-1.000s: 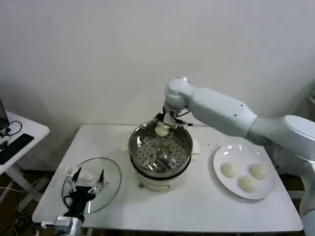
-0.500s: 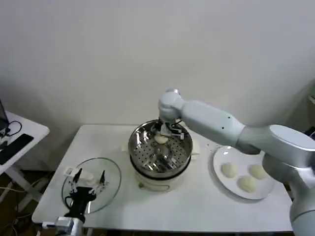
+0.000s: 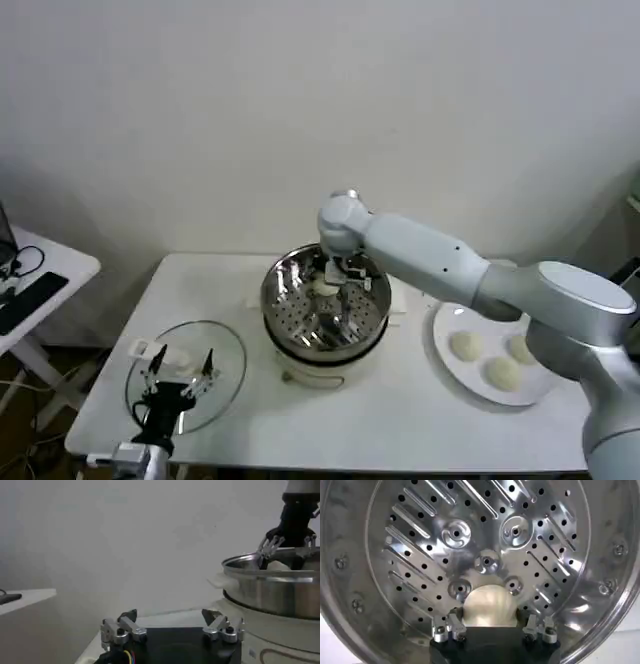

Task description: Take steamed baozi put them in steamer then cover it.

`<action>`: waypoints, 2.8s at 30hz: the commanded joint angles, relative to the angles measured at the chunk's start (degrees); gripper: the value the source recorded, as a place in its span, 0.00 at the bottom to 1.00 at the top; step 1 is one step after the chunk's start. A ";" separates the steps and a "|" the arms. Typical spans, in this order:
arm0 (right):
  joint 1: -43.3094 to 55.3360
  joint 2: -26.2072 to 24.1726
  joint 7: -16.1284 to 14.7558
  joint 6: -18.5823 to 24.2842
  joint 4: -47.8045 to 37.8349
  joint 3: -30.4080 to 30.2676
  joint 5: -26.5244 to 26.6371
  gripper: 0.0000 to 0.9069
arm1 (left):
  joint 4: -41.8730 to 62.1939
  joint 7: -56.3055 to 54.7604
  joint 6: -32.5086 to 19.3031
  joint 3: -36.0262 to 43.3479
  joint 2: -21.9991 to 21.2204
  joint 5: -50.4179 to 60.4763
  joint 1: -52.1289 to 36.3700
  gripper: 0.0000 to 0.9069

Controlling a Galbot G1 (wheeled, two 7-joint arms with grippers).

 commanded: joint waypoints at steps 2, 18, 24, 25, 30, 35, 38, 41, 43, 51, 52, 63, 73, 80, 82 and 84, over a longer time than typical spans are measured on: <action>0.94 -0.10 -0.56 0.98 0.58 0.14 0.30 1.00 | 0.04 -0.03 -0.05 0.02 -0.08 -0.05 0.02 1.00; 21.34 -18.78 -3.56 -3.28 11.37 -10.70 29.93 1.00 | -0.04 -0.17 0.21 -0.11 0.39 -0.73 -0.40 1.00; 29.61 -29.80 -0.58 -24.40 13.20 -22.77 54.93 1.00 | -0.18 -1.17 0.56 -0.14 0.81 -1.11 -1.09 1.00; 29.77 -32.07 -0.57 -27.54 12.69 -23.07 57.84 1.00 | -0.34 -1.42 0.79 -0.05 0.70 -1.12 -1.20 1.00; 26.17 -37.99 -0.37 -34.26 9.72 -22.60 62.90 1.00 | -0.97 -1.44 0.84 0.35 0.91 -1.14 -1.02 1.00; 16.62 -42.97 -0.10 -37.86 9.16 -16.61 61.58 1.00 | -1.30 -1.34 0.78 0.34 0.91 -1.14 -0.58 1.00; 8.06 -44.76 0.46 -37.97 8.25 -9.95 56.60 1.00 | -1.56 -1.27 0.79 0.32 0.86 -1.20 -0.32 1.00; 3.95 -45.21 0.60 -37.75 7.91 -7.32 53.43 1.00 | -1.73 -1.31 0.90 0.20 0.79 -1.16 -0.21 1.00; -1.63 -45.22 0.72 -37.38 7.03 -3.67 50.73 1.00 | -1.79 -1.38 1.06 0.15 0.78 -1.08 -0.14 1.00; -11.51 -43.68 0.83 -36.38 4.35 1.15 46.34 1.00 | -1.50 -1.41 1.11 0.32 0.47 -0.79 -0.04 1.00; -11.94 -43.36 0.84 -36.36 3.87 1.41 46.12 1.00 | -1.44 -1.44 1.10 0.29 0.44 -0.80 -0.06 1.00; -14.00 -36.78 1.35 -35.96 -3.36 2.32 44.59 1.00 | -1.17 -1.95 1.65 0.00 -0.20 -1.24 -0.09 1.00; -13.78 -32.93 1.33 -35.40 -7.36 1.75 43.74 1.00 | -0.43 -1.97 1.46 -0.08 -0.13 -1.43 -0.07 1.00; -13.78 -31.35 1.34 -35.45 -8.37 1.74 43.63 1.00 | -0.36 -1.97 1.52 -0.14 -0.03 -1.50 -0.25 1.00; -13.80 -31.01 1.24 -35.38 -8.93 1.93 43.35 1.00 | -0.29 -1.97 1.53 -0.13 -0.02 -1.53 -0.29 1.00; -13.75 -30.82 0.94 -35.49 -9.11 2.00 43.15 1.00 | -0.28 -1.96 1.53 -0.10 -0.03 -1.54 -0.27 1.00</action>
